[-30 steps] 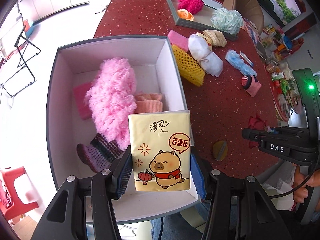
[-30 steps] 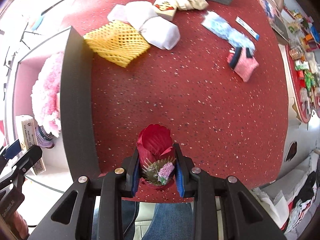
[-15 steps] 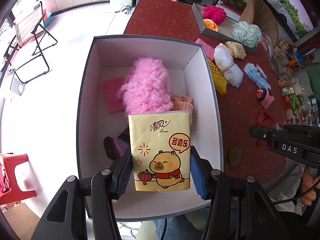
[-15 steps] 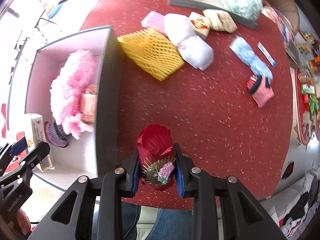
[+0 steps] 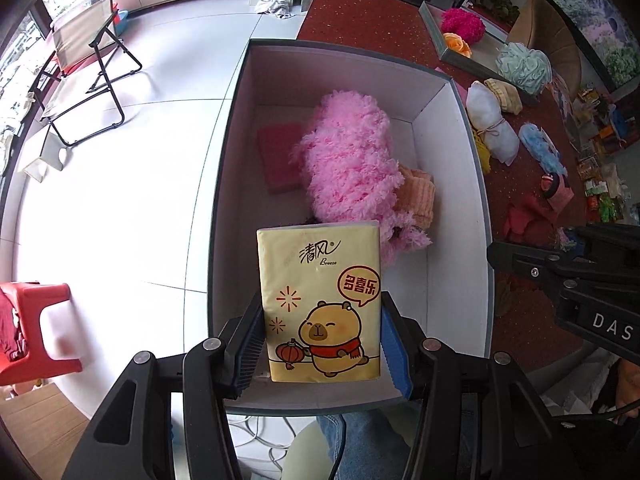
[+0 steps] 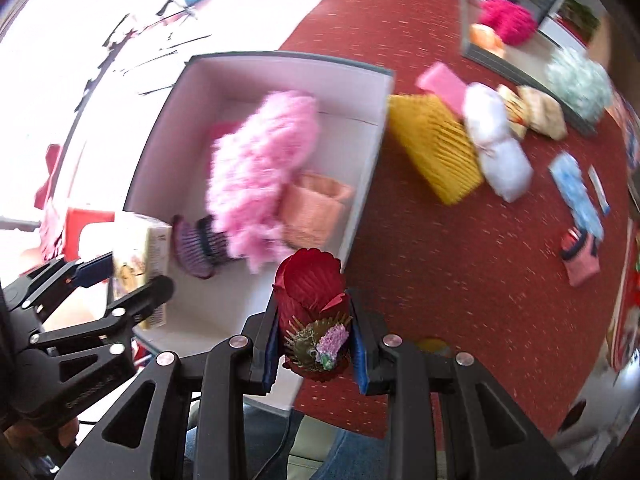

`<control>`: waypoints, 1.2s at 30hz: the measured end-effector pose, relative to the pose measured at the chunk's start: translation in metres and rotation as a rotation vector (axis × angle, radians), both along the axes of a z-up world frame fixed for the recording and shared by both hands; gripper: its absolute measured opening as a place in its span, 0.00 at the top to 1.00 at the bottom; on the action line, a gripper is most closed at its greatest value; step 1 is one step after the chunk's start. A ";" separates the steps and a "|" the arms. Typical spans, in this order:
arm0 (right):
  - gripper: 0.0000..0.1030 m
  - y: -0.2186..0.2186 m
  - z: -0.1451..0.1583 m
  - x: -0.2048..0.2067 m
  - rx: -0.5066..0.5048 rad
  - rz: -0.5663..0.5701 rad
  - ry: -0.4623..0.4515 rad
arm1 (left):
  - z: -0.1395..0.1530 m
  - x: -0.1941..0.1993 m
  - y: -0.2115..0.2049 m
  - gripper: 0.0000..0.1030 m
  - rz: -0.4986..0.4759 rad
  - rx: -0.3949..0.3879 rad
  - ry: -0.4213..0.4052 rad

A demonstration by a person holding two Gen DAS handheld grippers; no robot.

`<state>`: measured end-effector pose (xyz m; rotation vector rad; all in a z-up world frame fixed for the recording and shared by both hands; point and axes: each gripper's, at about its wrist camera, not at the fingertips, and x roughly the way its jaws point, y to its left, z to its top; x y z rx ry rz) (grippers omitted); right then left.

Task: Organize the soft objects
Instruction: 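Lift and carry the tissue packet and red rose over the white box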

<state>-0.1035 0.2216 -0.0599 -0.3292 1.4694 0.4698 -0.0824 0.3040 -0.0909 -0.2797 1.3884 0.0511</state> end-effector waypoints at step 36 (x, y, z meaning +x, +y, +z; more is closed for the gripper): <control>0.69 0.028 -0.025 -0.037 0.048 0.174 0.099 | -0.020 -0.019 -0.005 0.47 -0.058 0.051 0.086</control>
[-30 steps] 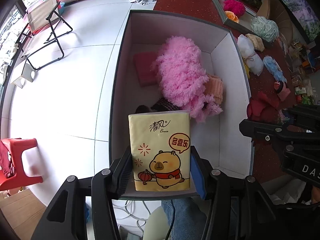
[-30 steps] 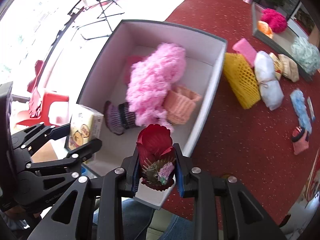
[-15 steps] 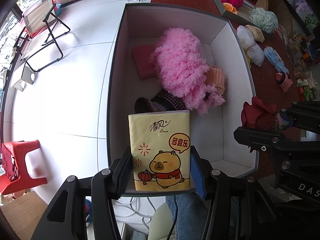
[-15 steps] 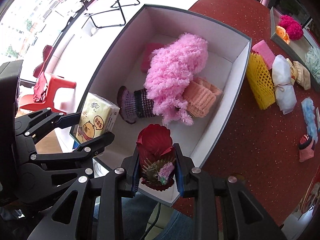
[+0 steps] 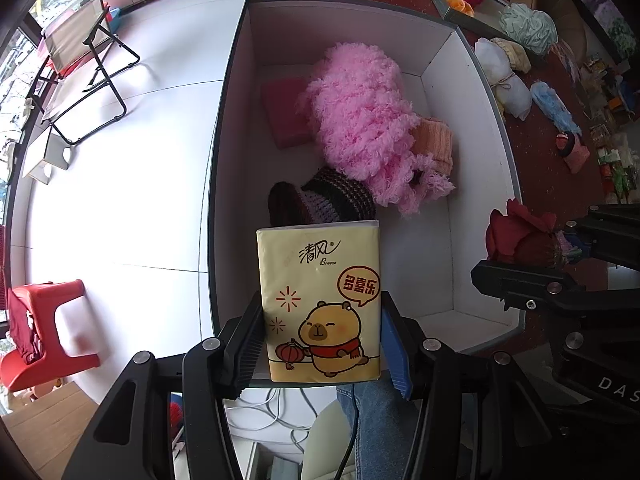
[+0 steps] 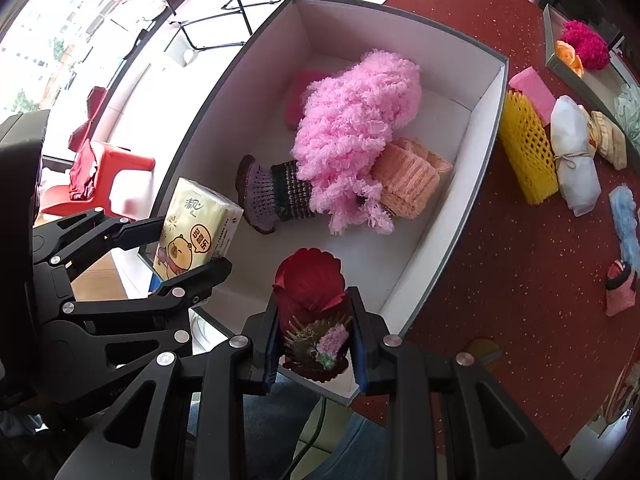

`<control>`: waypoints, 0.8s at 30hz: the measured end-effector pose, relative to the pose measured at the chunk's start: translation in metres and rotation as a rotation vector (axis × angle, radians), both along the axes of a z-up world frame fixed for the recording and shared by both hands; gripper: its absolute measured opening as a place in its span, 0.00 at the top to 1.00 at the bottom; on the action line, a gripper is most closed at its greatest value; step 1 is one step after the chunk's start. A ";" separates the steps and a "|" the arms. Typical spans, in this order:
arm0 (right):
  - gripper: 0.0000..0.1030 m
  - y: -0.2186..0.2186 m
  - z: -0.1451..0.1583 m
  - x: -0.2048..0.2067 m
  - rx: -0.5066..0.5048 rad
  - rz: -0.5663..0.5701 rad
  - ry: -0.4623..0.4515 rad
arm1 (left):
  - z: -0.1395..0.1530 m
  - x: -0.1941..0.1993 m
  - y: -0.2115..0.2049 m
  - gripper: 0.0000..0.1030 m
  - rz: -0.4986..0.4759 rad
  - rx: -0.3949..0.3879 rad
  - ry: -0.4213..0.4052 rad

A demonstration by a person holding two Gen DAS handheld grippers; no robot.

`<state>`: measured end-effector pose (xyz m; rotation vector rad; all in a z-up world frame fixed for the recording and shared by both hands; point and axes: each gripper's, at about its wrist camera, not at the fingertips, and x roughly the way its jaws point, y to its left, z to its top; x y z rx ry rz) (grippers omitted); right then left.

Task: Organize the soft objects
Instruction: 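Lift and carry the tissue packet and red rose over the white box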

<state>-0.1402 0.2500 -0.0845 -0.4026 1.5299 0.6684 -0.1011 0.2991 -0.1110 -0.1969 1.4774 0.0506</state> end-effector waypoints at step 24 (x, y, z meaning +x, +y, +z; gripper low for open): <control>0.69 -0.006 -0.005 0.001 -0.009 -0.010 0.034 | -0.005 0.002 -0.007 0.47 -0.033 0.019 0.018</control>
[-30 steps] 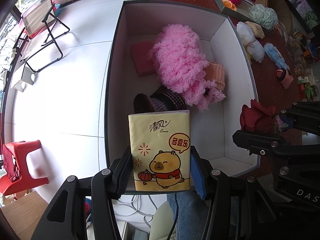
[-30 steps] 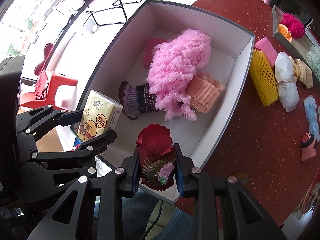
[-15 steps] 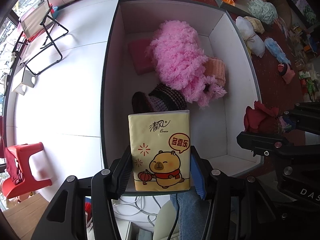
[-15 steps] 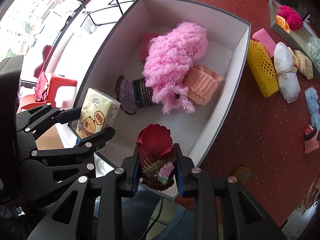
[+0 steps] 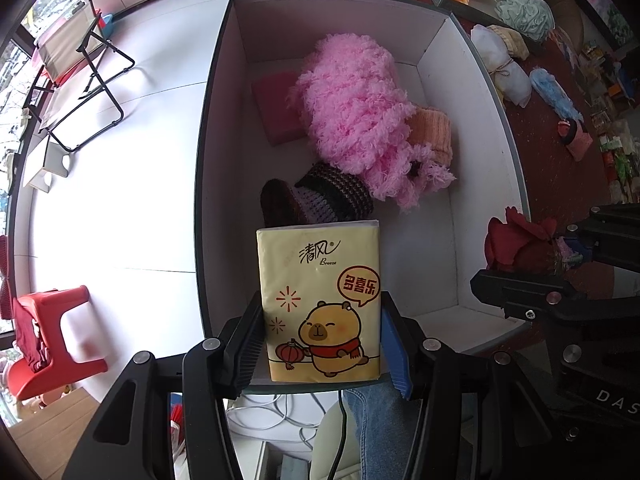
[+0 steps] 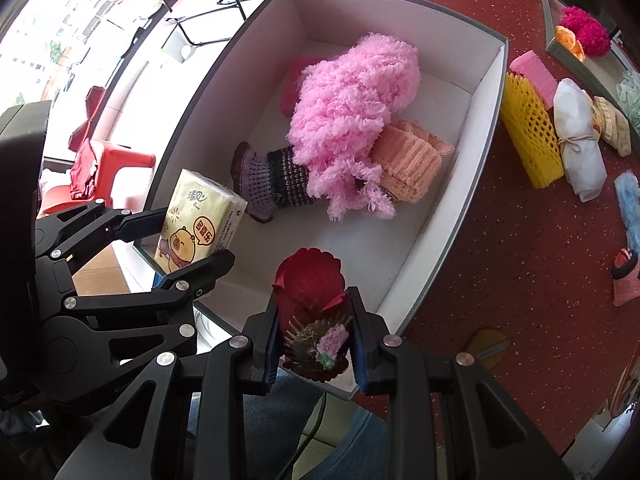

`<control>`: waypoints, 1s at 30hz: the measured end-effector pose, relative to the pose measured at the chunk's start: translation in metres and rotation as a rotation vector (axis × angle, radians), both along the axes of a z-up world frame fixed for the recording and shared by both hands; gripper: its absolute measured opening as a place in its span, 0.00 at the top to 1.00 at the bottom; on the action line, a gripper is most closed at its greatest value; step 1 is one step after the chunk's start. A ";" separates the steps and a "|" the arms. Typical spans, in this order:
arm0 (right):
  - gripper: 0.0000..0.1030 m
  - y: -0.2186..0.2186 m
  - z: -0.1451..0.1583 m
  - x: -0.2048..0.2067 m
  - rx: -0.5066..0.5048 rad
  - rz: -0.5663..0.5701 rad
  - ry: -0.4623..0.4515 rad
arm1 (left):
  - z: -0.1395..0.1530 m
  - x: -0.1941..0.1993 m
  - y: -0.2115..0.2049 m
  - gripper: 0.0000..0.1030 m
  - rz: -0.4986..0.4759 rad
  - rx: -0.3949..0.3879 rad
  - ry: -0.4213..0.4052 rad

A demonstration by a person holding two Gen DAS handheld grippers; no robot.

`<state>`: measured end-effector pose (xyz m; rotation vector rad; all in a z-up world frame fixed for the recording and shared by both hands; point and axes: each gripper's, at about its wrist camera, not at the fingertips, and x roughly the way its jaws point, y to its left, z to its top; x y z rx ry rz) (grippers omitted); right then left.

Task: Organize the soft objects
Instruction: 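Lift and carry the tissue packet and red rose over the white box, then open the left tool dropping the tissue packet while the right tool drops the rose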

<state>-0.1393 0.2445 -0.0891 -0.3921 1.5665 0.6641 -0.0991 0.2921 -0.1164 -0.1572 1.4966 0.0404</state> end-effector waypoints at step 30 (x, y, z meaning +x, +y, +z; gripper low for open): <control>0.34 -0.012 -0.005 0.006 -0.015 -0.049 -0.020 | -0.002 0.000 0.005 0.20 0.008 0.059 0.022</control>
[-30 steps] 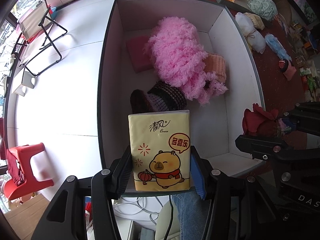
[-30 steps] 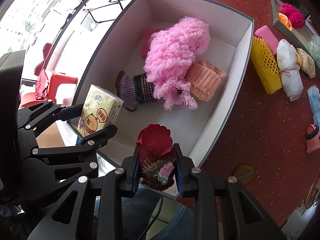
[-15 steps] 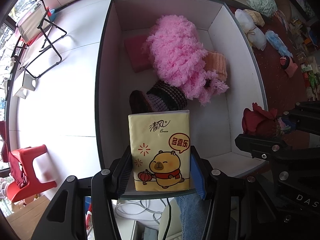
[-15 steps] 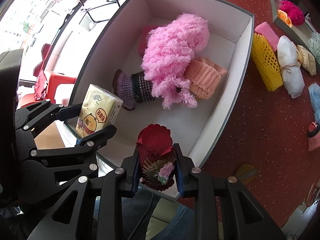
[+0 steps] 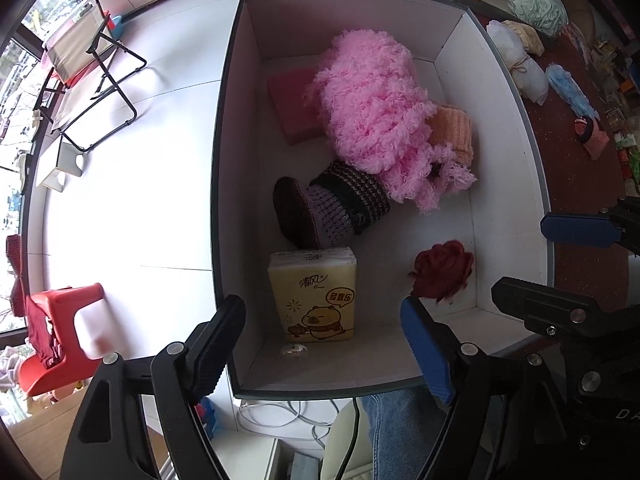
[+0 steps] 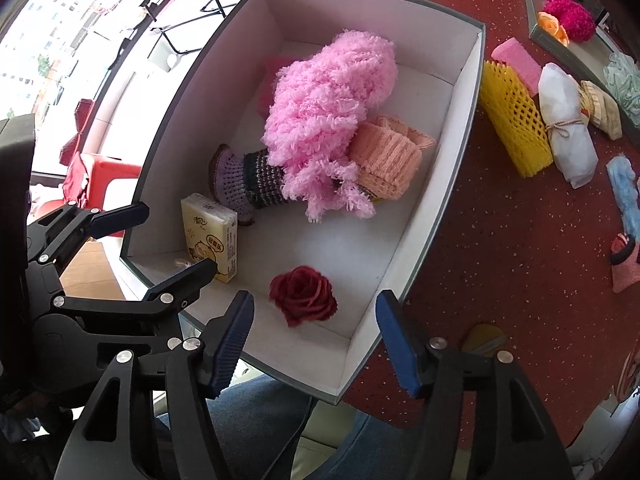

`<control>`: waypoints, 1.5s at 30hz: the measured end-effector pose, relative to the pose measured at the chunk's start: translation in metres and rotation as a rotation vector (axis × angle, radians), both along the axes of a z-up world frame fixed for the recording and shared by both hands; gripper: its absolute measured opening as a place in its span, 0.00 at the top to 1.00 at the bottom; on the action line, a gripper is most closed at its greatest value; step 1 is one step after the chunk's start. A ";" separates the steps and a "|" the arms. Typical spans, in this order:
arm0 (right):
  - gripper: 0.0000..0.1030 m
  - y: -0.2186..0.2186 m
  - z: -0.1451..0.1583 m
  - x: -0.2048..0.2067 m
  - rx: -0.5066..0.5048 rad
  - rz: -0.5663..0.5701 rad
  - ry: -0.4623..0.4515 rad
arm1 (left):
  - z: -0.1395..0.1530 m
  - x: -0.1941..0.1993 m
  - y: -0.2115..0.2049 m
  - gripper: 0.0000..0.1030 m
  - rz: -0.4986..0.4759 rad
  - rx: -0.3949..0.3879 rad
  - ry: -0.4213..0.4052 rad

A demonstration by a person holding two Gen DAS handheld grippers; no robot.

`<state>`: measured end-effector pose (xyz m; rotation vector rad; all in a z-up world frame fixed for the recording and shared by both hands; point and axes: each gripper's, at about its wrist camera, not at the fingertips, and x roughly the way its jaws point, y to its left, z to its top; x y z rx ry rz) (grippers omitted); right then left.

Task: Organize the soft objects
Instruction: 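Open the left tool dropping the tissue packet while the right tool drops the rose, then move the right tool to the yellow round puff while the left tool approaches the white bundle, then grasp the yellow puff with the right tool while the left tool grasps the cord-tied white bundle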

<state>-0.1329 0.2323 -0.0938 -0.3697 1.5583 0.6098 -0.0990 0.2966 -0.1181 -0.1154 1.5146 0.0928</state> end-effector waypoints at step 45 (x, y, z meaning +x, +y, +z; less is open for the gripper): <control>0.08 -0.183 -0.095 0.033 -0.286 -0.477 -0.105 | 0.059 0.121 -0.111 0.00 -0.063 -0.077 -0.054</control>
